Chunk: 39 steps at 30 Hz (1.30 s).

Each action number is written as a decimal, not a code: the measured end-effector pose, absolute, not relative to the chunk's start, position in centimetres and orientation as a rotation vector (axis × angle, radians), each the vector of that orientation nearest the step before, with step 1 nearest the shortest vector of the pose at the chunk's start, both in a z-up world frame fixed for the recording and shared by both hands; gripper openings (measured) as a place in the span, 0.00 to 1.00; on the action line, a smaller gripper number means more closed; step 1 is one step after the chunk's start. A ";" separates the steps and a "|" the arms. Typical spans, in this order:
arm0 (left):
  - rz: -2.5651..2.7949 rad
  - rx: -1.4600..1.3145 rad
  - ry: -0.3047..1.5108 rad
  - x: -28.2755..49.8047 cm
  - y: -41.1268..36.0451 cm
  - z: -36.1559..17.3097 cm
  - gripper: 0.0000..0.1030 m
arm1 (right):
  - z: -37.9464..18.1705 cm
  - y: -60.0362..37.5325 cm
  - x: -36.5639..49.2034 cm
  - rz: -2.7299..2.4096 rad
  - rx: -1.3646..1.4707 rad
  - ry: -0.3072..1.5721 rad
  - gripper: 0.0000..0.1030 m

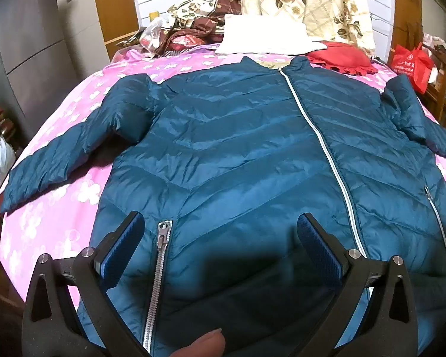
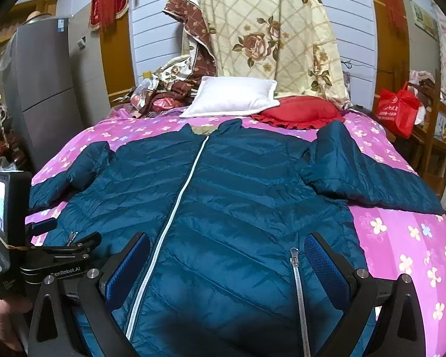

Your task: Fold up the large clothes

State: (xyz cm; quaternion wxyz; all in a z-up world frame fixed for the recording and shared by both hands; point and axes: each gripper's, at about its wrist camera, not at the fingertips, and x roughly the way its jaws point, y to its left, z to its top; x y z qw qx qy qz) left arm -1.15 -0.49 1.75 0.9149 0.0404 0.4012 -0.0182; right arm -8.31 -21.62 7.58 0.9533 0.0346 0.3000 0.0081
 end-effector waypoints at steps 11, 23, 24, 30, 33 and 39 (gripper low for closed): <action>-0.037 0.094 0.824 -1.1 -0.7 1.4 1.00 | 7.8 -21.7 -8.5 0.006 0.075 0.611 1.00; -0.046 0.086 0.827 -1.1 -1.0 1.4 1.00 | 7.8 -21.9 -8.5 0.011 0.073 0.611 1.00; -0.045 0.085 0.826 -1.1 -1.0 1.4 1.00 | 7.8 -21.9 -8.5 0.012 0.073 0.611 1.00; -0.044 0.071 0.835 -1.0 -1.0 1.3 1.00 | 7.7 -21.5 -8.6 0.011 0.061 0.609 1.00; -0.043 0.069 0.834 -1.0 -1.0 1.3 1.00 | 7.7 -21.4 -8.5 0.009 0.065 0.607 1.00; -0.040 0.054 0.847 -0.8 -0.7 1.0 1.00 | 7.7 -21.5 -8.6 0.009 0.065 0.605 1.00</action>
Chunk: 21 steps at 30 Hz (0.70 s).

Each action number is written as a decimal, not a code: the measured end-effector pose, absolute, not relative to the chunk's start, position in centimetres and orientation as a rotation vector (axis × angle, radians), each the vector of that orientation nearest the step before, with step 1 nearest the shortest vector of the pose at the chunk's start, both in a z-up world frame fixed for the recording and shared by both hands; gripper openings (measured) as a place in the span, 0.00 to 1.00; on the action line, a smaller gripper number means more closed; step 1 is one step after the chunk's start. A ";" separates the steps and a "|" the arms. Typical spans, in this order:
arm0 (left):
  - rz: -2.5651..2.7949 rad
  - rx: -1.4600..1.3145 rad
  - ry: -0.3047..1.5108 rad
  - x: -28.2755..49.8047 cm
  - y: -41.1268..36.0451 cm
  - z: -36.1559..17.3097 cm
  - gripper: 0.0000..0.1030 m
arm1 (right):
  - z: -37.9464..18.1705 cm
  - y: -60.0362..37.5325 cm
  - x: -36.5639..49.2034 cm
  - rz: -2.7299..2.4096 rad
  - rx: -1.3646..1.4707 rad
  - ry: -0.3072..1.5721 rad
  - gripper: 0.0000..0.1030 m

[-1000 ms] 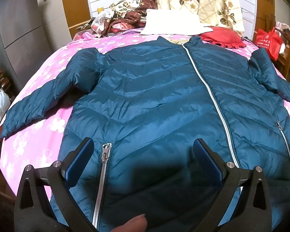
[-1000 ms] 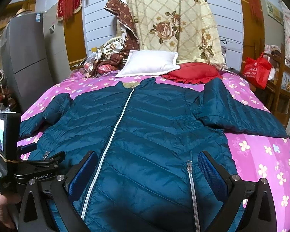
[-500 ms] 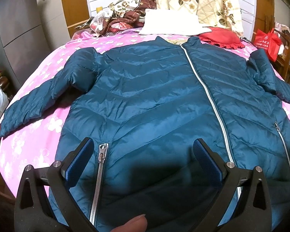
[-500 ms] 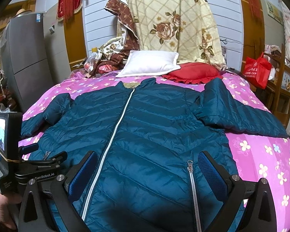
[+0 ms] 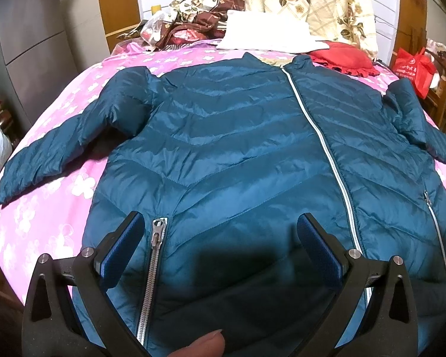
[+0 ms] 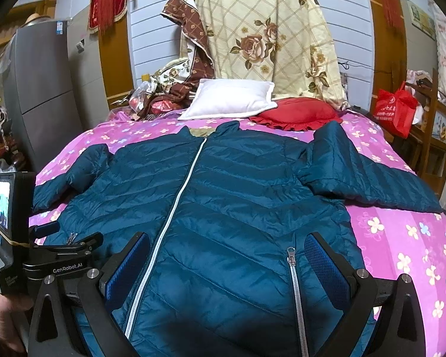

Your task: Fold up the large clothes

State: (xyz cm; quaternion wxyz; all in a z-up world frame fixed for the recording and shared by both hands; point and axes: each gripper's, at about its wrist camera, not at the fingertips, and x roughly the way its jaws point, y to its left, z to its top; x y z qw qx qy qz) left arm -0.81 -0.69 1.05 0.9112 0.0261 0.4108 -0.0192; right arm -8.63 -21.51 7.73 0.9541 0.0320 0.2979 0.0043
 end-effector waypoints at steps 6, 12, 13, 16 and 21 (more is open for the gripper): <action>-0.054 0.022 0.862 -0.5 -0.3 1.0 1.00 | 7.7 -21.5 -8.6 0.010 0.068 0.605 1.00; -0.104 0.002 0.842 -0.3 -0.1 1.1 1.00 | 7.8 -21.8 -8.7 0.008 0.062 0.604 1.00; -0.147 -0.014 0.829 -0.2 -0.2 1.1 1.00 | 7.7 -21.8 -8.6 0.005 0.061 0.606 1.00; -0.196 -0.031 0.830 0.0 -0.3 1.2 1.00 | 7.5 -22.1 -8.1 -0.005 0.067 0.615 1.00; -0.144 -0.068 0.761 0.5 2.8 4.4 1.00 | 7.0 -23.1 -7.3 -0.015 0.135 0.642 1.00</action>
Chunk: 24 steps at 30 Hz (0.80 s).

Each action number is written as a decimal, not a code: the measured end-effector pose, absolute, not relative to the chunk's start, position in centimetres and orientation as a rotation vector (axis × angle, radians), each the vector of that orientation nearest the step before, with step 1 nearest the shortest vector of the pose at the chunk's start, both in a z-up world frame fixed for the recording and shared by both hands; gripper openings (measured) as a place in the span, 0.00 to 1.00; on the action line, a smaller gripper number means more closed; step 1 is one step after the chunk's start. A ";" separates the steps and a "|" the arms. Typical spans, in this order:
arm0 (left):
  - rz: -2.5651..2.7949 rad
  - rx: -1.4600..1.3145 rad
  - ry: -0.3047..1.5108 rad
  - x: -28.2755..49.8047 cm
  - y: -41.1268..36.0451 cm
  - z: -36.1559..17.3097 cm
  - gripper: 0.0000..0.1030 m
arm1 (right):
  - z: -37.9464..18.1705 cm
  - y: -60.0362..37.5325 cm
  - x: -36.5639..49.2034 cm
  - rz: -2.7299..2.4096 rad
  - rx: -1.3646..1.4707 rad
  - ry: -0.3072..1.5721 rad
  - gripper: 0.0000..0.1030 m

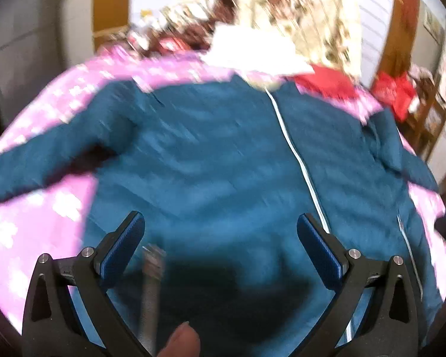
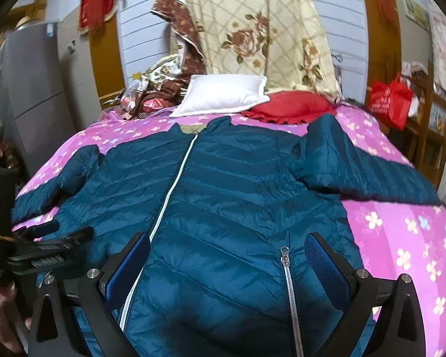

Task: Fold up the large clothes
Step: 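Grasp the jacket sleeve with the left tool and lift it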

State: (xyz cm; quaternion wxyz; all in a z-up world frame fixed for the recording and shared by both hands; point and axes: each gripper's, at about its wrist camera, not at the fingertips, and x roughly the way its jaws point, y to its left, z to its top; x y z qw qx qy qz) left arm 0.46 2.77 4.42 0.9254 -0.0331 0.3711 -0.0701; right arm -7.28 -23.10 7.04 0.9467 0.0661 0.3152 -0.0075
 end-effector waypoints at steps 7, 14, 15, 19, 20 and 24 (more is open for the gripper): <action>0.121 -0.163 0.750 3.8 18.1 7.6 1.00 | 7.2 -23.2 -8.3 0.014 0.161 0.639 1.00; 0.512 -0.301 0.836 4.2 38.0 1.7 1.00 | 7.3 -24.1 -9.0 0.027 0.189 0.637 1.00; 0.528 -0.320 0.855 4.3 39.5 1.0 1.00 | 7.2 -24.3 -9.0 0.028 0.196 0.641 1.00; 0.543 -0.458 0.903 4.9 43.5 -1.7 1.00 | 6.9 -24.5 -8.6 0.035 0.222 0.662 1.00; 0.519 -0.482 0.929 5.5 43.6 -2.4 1.00 | 6.7 -24.5 -8.4 0.035 0.225 0.669 1.00; 0.523 -0.441 0.956 7.3 42.6 -3.5 1.00 | 6.3 -24.0 -7.9 0.042 0.218 0.691 1.00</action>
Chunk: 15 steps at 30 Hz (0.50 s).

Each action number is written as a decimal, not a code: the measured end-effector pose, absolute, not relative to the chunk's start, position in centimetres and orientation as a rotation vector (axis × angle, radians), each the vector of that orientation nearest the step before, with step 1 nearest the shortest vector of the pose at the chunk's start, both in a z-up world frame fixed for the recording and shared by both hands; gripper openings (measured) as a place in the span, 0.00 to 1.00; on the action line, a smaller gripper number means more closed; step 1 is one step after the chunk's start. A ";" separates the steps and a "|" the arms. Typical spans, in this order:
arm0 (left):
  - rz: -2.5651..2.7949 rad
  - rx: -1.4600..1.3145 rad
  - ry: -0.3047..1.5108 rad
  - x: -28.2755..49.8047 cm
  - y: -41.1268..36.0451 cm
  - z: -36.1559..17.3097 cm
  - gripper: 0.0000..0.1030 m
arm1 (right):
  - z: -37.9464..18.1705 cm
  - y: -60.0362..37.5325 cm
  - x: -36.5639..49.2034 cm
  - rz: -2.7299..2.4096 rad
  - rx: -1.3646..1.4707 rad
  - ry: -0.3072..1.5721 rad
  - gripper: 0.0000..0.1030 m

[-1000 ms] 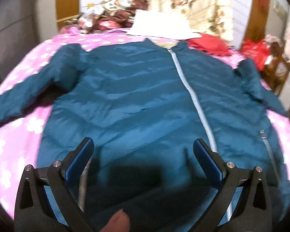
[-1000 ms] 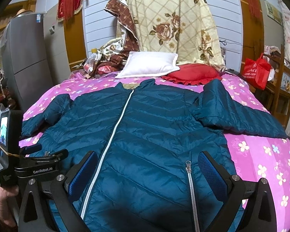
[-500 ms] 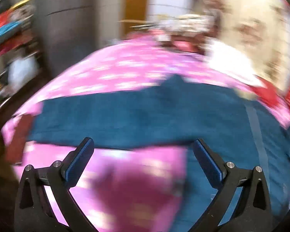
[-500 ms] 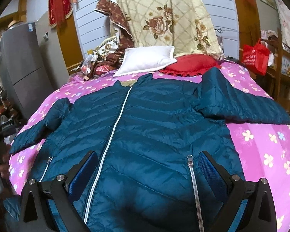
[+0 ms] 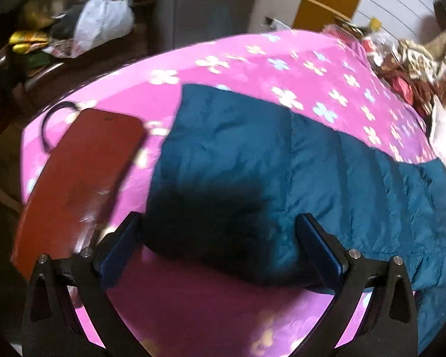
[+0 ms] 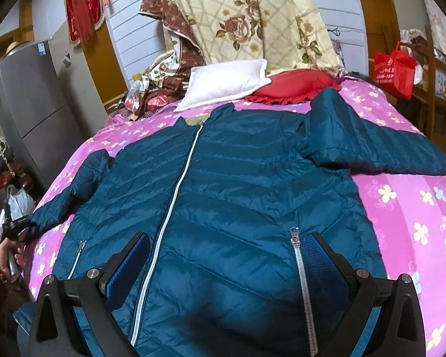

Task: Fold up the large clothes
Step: 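Grasp the jacket sleeve with the left tool and lift it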

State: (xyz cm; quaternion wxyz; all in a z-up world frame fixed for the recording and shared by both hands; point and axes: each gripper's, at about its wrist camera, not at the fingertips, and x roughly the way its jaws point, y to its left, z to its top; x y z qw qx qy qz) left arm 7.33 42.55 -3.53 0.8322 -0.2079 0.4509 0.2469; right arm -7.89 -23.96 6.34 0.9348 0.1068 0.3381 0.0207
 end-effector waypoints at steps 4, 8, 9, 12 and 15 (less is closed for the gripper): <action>0.455 -0.462 0.926 8.5 42.4 -3.5 1.00 | 6.3 -23.5 -7.9 0.040 0.193 0.692 1.00; 0.363 -0.531 0.853 9.1 42.4 -3.4 0.70 | 6.0 -23.6 -7.6 0.041 0.201 0.705 1.00; 0.380 -0.525 0.846 9.1 42.6 -3.4 0.55 | 6.0 -23.6 -7.6 0.041 0.203 0.709 1.00; 0.392 -0.535 0.839 9.2 43.3 -3.4 0.32 | 6.0 -23.6 -7.6 0.042 0.200 0.708 1.00; 0.395 -0.565 0.829 9.1 43.7 -3.1 0.14 | 6.0 -23.7 -7.6 0.038 0.201 0.704 1.00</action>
